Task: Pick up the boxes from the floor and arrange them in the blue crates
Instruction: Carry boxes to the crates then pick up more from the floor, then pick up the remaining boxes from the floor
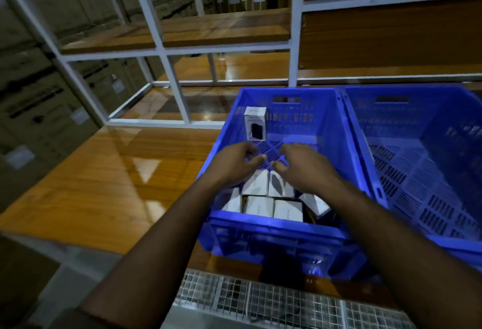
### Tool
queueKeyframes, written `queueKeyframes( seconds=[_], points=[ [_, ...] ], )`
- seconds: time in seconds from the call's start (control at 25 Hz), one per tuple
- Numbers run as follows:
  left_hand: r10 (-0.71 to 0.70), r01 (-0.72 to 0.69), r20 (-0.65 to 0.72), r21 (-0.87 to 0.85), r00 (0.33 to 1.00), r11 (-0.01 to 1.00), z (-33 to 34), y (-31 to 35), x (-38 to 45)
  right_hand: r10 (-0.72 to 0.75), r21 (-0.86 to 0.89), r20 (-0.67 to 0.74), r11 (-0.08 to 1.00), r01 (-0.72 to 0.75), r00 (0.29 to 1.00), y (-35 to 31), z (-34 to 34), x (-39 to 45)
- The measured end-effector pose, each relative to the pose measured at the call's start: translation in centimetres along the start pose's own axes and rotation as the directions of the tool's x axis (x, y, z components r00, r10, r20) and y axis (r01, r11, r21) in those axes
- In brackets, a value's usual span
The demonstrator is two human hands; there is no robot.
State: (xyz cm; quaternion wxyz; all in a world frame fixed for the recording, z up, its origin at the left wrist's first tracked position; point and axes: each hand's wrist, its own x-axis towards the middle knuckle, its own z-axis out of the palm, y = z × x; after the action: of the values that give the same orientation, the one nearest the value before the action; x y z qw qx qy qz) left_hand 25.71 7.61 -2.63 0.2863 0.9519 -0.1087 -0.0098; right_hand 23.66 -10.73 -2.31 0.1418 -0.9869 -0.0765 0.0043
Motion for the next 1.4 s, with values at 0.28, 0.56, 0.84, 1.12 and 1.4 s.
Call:
queueKeyframes(
  seconds=[0.28,0.56,0.84,1.12,1.4],
  points=[
    [-0.069,0.072,-0.457,-0.011,0.887,0.997,-2.0,-1.0,-6.6,-0.191,0.215,-0.128,0.953,0.215,0.973,-5.5,0.7,-1.4],
    [-0.266,0.257,-0.557,-0.096,0.787,0.962,-5.4,-6.7,-16.3,-0.484,0.211,-0.326,0.8,0.562,0.812,-14.8,2.5,-5.8],
    [-0.496,0.48,-0.602,-0.204,0.626,0.853,-7.3,-13.6,-33.4,-0.715,0.231,-0.14,0.649,0.724,0.685,-27.7,9.3,-15.2],
    [-0.766,0.718,-0.576,-0.401,0.286,0.569,-6.0,-20.2,-57.5,-0.893,0.305,0.083,0.446,0.841,0.443,-41.5,18.4,-30.3],
    [-0.851,0.731,-0.504,-0.635,-0.147,0.25,-2.6,-21.5,-77.7,-0.947,0.459,0.31,0.222,0.86,0.078,-51.3,27.2,-45.9]
  ],
)
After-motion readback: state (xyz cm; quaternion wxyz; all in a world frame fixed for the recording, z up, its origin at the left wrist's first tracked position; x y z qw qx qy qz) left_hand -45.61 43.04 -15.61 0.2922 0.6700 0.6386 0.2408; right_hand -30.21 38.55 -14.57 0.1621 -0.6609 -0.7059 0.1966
